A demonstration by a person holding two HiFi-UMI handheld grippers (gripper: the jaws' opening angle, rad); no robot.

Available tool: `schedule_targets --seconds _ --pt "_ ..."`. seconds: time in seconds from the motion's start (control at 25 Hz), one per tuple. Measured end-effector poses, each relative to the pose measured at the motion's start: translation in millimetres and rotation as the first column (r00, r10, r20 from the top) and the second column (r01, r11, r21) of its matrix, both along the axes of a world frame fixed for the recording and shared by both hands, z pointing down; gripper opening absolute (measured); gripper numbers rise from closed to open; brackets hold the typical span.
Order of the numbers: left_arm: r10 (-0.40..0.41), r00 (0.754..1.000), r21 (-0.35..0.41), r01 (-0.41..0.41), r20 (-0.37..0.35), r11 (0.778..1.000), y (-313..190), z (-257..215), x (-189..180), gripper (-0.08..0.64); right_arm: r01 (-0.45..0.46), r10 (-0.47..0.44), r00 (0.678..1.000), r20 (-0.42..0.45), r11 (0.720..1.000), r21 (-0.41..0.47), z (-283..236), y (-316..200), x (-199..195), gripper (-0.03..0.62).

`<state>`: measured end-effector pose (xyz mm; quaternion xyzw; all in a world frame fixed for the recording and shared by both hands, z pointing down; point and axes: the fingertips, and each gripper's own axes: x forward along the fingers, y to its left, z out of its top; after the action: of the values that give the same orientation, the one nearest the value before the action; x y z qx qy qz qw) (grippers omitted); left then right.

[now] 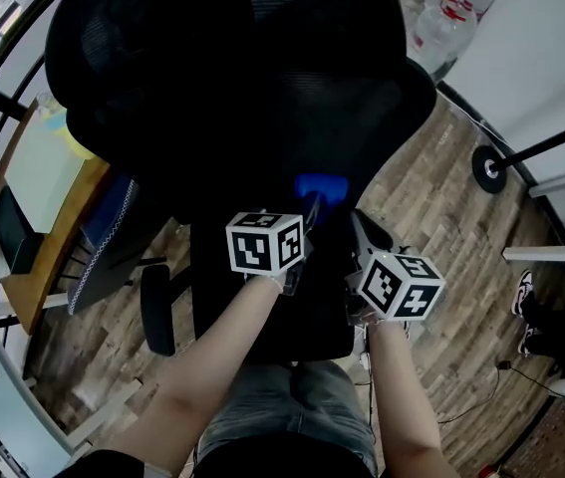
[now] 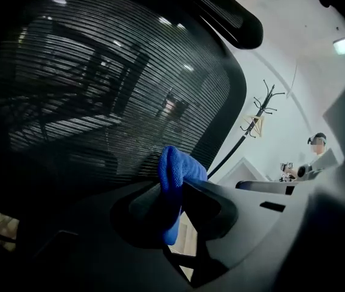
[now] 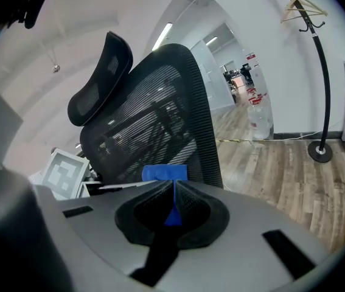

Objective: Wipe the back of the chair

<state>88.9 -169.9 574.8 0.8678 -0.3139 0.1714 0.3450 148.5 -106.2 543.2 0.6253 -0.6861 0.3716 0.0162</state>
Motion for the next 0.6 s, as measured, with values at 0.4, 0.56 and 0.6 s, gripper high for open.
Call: schedule_targets --seconds 0.4,0.56,0.6 --pt "-0.117 0.993 0.008 0.117 0.003 0.993 -17 -4 -67 0.095 0.079 -0.079 0.997 0.001 0.997 0.007 -4 -18 -50 0.031" --pt "-0.167 0.986 0.011 0.167 0.005 0.986 -24 -5 -95 0.095 0.116 -0.116 0.993 0.006 0.993 0.011 -6 -28 -72 0.031" --pt "-0.177 0.984 0.012 0.177 0.007 0.984 -26 -5 -103 0.095 0.123 -0.123 0.992 0.008 0.992 0.013 -6 -30 -78 0.031"
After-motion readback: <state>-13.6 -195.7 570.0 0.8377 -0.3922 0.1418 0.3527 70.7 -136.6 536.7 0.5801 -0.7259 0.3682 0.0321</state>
